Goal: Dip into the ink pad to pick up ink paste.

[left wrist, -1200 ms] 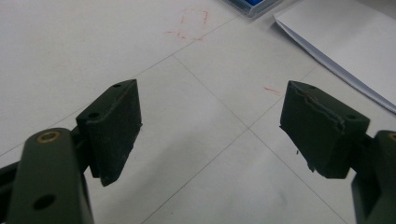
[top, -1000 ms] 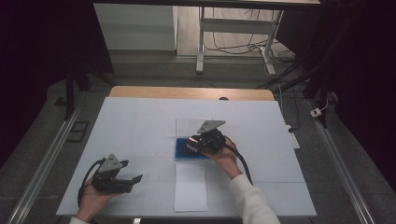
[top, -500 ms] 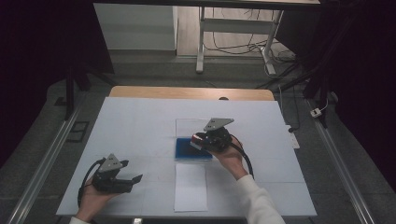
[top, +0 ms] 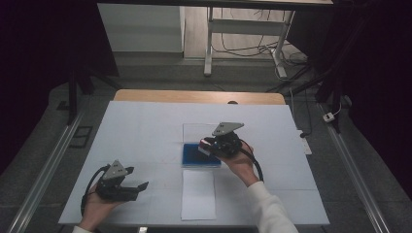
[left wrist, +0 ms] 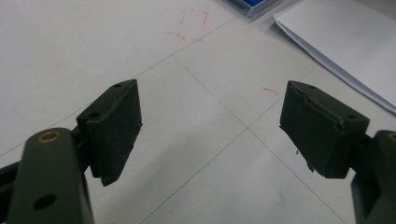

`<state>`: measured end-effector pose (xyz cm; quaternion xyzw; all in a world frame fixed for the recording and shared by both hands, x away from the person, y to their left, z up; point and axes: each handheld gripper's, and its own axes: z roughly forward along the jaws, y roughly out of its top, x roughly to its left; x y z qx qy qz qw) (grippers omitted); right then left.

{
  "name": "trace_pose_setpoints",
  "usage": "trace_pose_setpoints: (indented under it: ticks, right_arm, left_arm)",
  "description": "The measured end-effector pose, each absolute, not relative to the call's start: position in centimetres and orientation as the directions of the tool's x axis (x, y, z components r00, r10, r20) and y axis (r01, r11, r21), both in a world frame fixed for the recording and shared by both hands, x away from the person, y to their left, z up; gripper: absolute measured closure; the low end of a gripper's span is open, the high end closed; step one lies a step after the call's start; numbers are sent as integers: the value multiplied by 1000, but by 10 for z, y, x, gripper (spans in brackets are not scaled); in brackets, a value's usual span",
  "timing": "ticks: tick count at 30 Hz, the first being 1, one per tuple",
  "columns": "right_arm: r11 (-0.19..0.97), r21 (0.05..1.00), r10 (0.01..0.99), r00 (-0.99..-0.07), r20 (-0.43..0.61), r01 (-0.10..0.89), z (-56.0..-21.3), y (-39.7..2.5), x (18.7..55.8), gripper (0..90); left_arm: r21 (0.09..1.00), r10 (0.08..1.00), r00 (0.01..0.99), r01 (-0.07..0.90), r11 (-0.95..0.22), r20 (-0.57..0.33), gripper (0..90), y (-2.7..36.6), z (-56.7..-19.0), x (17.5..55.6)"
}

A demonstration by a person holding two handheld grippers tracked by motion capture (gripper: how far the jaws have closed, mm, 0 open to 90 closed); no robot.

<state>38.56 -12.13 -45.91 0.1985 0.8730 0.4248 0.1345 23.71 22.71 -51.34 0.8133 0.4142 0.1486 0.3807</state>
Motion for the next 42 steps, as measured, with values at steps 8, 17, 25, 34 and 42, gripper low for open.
trace_pose_setpoints:
  ticks: [8, 17, 25, 34, 42]
  right_arm:
    - [587, 767, 456, -889, -50, 258, -467, -114, 393, 699]
    - [605, 746, 465, -884, -48, 278, -475, -110, 397, 699]
    - [609, 739, 466, -884, -40, 288, -482, -110, 400, 699]
    - [622, 727, 461, -886, -43, 289, -486, -107, 400, 699]
    - [627, 722, 462, -886, -41, 293, -488, -107, 400, 699]
  left_arm:
    - [740, 786, 614, 562, -369, -75, 211, 228, -514, 237]
    - [739, 785, 615, 562, -371, -74, 211, 228, -514, 237]
    - [739, 786, 614, 563, -370, -74, 212, 228, -515, 237]
    - [737, 788, 611, 566, -370, -74, 212, 228, -515, 238]
    - [736, 787, 612, 565, -372, -73, 212, 228, -515, 238]
